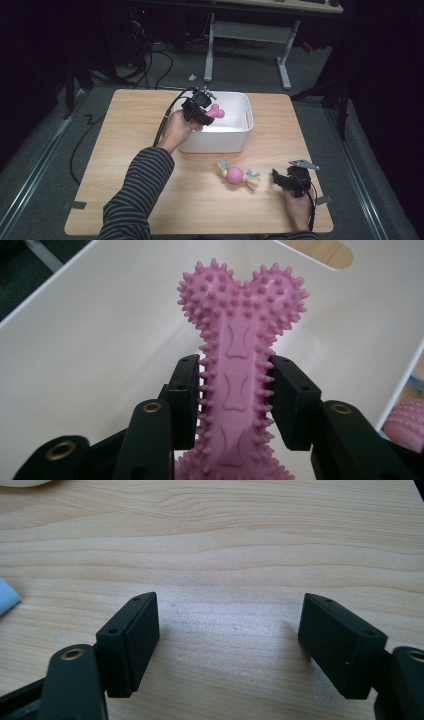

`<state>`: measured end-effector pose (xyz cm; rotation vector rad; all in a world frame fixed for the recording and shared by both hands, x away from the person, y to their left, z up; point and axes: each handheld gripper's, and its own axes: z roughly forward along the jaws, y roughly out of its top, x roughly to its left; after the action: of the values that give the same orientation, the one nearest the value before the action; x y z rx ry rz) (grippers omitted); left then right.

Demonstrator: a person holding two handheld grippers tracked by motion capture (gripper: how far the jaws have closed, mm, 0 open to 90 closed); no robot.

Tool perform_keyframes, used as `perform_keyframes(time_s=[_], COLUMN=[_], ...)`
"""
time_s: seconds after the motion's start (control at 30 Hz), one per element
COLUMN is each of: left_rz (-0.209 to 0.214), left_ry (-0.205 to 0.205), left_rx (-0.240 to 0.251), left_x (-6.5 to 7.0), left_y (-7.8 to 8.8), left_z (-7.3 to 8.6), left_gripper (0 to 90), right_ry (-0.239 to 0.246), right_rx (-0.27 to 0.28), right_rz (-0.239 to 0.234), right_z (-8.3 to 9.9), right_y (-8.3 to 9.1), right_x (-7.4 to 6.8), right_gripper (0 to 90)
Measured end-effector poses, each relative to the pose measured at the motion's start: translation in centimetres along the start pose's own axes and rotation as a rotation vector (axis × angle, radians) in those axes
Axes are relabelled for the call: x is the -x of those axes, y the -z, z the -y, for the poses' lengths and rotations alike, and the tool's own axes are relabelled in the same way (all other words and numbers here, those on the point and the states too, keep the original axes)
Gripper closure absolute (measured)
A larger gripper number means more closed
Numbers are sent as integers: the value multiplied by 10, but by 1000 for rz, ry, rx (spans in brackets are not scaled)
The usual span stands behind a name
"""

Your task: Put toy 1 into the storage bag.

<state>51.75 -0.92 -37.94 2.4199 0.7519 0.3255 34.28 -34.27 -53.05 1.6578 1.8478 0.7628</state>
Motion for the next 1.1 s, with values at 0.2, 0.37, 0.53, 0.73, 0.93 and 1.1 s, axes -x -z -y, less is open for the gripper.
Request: perform_keyframes(time_s=[0.2, 0.37, 0.53, 0.73, 0.93, 1.1], left_rz=[6, 2, -2, 1, 9, 16], left_ry=[-2, 4, 6, 20, 33, 52], left_rx=[-17, -37, -53, -65, -80, -54], left_x=[2, 3, 4, 3, 3, 3], left_y=[-7, -8, -12, -15, -18, -12], left_z=[1, 0, 0, 1, 2, 1], left_gripper=[581, 578, 573, 565, 539, 432], right_ry=[-3, -1, -3, 0, -3, 2], right_rx=[-1, 0, -1, 0, -1, 0], right_rz=[0, -1, 0, -1, 0, -3], right_z=[0, 0, 0, 0, 0, 0], right_y=[0, 0, 0, 0, 0, 0], right_x=[0, 0, 0, 0, 0, 0], right_gripper=[245, 245, 245, 245, 245, 243])
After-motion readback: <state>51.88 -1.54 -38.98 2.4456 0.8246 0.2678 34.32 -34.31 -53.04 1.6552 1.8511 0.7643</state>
